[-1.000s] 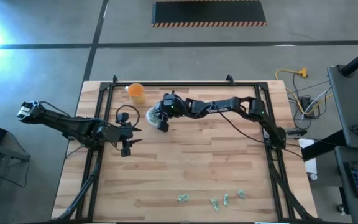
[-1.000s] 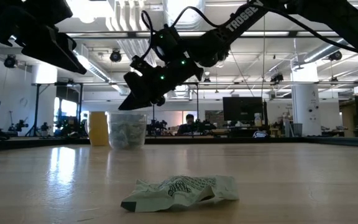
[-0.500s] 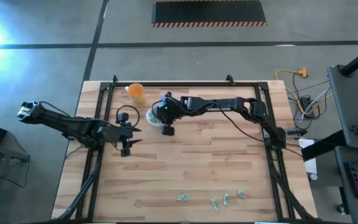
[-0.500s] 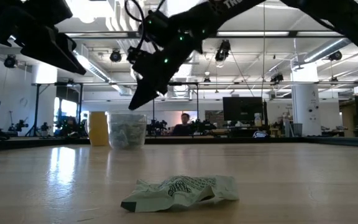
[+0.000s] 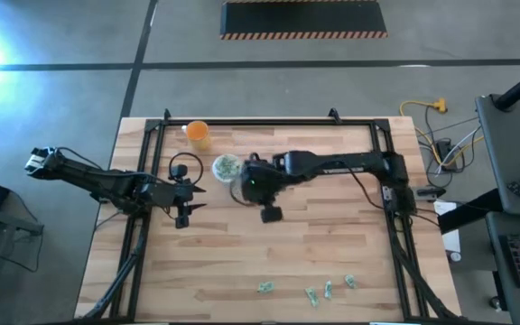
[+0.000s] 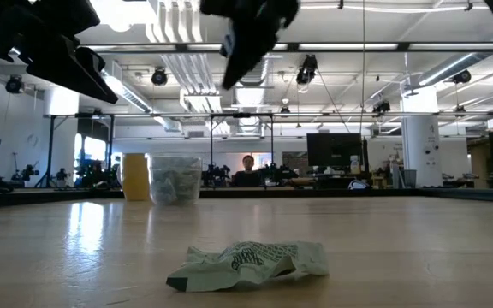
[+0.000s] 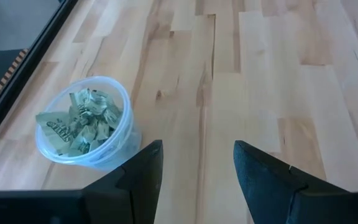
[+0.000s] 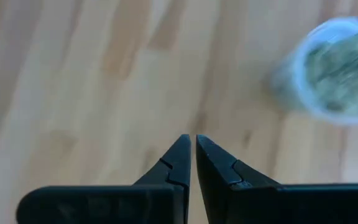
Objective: Pick and place Stevia / Truvia into bins
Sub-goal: Put the stevia packet into the transparent container
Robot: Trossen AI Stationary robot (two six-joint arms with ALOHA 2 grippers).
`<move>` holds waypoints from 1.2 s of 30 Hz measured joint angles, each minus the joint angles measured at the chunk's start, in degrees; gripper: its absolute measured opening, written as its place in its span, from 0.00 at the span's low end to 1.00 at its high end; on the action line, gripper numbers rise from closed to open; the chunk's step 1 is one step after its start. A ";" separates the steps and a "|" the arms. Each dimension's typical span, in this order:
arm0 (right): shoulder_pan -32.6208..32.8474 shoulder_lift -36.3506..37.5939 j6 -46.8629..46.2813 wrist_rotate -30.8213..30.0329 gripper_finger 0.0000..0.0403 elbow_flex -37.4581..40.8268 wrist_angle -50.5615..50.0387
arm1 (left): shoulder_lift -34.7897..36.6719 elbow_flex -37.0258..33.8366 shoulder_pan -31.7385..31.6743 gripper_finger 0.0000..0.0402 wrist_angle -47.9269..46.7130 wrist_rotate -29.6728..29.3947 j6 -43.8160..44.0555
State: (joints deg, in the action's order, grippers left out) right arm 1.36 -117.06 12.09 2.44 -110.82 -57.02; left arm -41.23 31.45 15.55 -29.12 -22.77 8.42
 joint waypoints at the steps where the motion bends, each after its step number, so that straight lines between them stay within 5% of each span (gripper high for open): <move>1: 1.16 0.94 -0.75 0.10 0.04 0.95 -1.57 | -0.02 -0.07 0.00 0.45 0.00 0.00 0.07; 10: 14.29 11.47 -13.19 0.36 0.04 16.93 -4.78 | -0.02 -1.67 -0.07 0.45 0.97 0.00 0.23; 21: 32.80 23.86 -40.51 -6.69 0.04 38.82 6.68 | -0.29 -3.57 -0.05 0.45 8.37 2.35 -0.23; 31: 47.57 27.22 -63.26 -23.35 0.04 49.88 10.54 | -13.96 -9.51 0.02 0.45 46.48 29.29 -12.24; 36: 51.72 27.06 -70.22 -27.98 0.04 52.30 12.25 | -27.29 -9.70 0.60 0.45 61.91 32.80 -12.88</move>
State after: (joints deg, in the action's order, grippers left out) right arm 53.08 -90.00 -58.13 -25.54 -58.52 -44.77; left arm -68.52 21.75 16.15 32.78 10.03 -4.46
